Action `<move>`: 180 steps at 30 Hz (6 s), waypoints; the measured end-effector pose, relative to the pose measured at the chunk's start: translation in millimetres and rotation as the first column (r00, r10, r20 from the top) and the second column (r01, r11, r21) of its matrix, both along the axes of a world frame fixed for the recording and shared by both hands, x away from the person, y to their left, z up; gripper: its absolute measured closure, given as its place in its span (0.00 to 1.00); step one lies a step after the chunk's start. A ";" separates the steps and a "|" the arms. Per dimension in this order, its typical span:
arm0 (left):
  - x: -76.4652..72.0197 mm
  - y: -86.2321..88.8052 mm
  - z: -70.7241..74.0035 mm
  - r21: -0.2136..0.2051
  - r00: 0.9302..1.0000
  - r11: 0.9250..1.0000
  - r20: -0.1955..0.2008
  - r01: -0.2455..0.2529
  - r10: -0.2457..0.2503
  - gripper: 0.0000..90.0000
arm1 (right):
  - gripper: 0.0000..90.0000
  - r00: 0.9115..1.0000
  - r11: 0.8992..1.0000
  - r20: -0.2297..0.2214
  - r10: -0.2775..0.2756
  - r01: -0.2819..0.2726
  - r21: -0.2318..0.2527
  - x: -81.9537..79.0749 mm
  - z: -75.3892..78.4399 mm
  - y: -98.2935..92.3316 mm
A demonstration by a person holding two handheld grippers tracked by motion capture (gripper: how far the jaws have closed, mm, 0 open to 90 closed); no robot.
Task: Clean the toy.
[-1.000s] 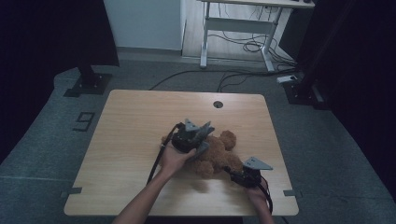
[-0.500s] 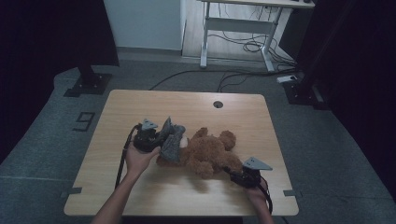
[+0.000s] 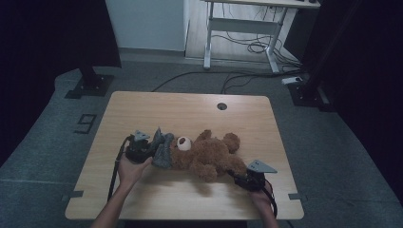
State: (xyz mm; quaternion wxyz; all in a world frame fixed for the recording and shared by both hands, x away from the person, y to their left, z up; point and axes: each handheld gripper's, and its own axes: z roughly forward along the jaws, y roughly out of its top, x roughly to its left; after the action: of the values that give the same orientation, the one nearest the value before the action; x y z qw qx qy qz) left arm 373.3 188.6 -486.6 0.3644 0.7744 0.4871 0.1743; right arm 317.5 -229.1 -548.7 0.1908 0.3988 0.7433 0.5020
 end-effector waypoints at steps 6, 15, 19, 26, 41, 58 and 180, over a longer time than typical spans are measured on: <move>-2.7 2.6 -8.2 0.013 1.000 1.000 -0.009 0.005 -0.005 0.82 | 0.61 1.000 1.000 -0.002 -0.001 0.001 0.002 0.1 0.0 0.1; -16.9 -25.3 65.4 -0.018 0.975 0.997 0.209 0.074 -0.069 0.82 | 0.61 1.000 1.000 -0.003 -0.005 0.005 0.002 0.4 0.0 -0.3; -7.0 -51.0 81.5 -0.025 0.970 0.992 0.216 0.121 -0.113 0.81 | 0.61 1.000 1.000 -0.002 -0.004 0.004 0.001 0.0 0.0 -0.4; 17.3 -81.5 61.9 0.004 0.982 0.988 0.110 0.153 -0.152 0.81 | 0.61 1.000 1.000 -0.005 0.001 -0.001 0.002 0.0 0.1 -1.1; -0.9 -67.6 28.5 -0.132 0.982 0.977 0.116 0.164 -0.150 0.83 | 0.32 1.000 0.997 0.027 0.000 -0.002 0.082 -9.9 26.9 -9.4; -26.6 -57.2 20.8 -0.182 0.974 0.962 0.142 0.203 -0.179 0.83 | 0.16 0.985 0.992 -0.129 0.118 -0.110 0.069 35.3 66.1 22.6; -19.2 -167.1 33.2 -0.027 0.950 0.963 0.174 0.268 -0.259 0.85 | 0.57 0.981 0.987 0.116 0.156 -0.149 -0.066 22.0 4.3 45.7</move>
State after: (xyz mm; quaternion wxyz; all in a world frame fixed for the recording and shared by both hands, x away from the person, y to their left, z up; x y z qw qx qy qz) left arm 354.1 21.5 -453.4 0.4435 0.8056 0.3510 0.1767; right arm 339.5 -183.5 -544.4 0.2076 0.3038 0.7728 0.5172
